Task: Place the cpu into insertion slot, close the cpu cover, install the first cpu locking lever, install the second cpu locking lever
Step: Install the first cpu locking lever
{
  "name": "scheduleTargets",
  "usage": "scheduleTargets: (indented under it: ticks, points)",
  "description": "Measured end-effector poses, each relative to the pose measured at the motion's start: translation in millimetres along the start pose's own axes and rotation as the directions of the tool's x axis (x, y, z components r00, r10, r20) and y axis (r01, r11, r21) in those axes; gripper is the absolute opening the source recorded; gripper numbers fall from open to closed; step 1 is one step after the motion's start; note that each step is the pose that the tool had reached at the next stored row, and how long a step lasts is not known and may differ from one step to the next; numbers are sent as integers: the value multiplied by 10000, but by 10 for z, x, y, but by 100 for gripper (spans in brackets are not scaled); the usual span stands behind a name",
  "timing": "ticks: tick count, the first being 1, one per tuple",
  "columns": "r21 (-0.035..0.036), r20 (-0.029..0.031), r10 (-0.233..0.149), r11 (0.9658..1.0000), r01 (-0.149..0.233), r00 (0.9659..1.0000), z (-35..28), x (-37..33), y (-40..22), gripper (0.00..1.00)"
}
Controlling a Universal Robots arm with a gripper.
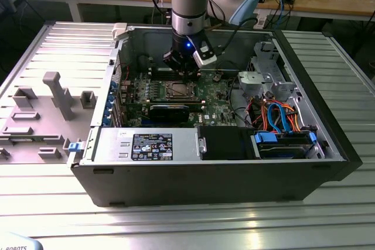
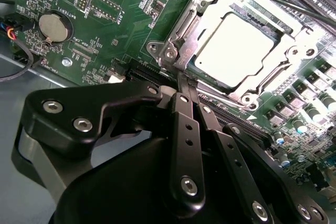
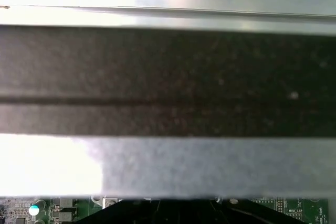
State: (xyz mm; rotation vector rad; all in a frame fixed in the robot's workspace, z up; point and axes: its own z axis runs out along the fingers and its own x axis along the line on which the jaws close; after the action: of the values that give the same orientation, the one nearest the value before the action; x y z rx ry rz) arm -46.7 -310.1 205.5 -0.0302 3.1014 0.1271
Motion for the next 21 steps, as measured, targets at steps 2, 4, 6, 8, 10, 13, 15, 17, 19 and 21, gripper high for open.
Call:
scheduleTargets:
  ticks: [2,4,6,8,10,13,15,17,19,21]
  points:
    - [69,-1,-2,10000,2,10000,4,-2,0,11]
    - [127,-3,-4,9999,4,10000,7,-5,-1,11]
    - [261,-13,-12,9997,13,10000,61,-20,9,11]
    - [6,-12,-4,10000,4,10000,23,-22,13,11]
    - [6,-11,-4,10000,4,10000,17,-22,14,11]
    - [9,-13,-4,10000,4,10000,1,-22,14,11]
    - [10,-12,-6,10000,6,10000,-5,-23,14,11]
    - [14,-13,-6,10000,6,10000,-7,-23,4,11]
    - [26,-14,-5,10000,5,10000,-9,-22,-13,11]
    - [28,-13,-6,10000,6,10000,-10,-22,-29,11]
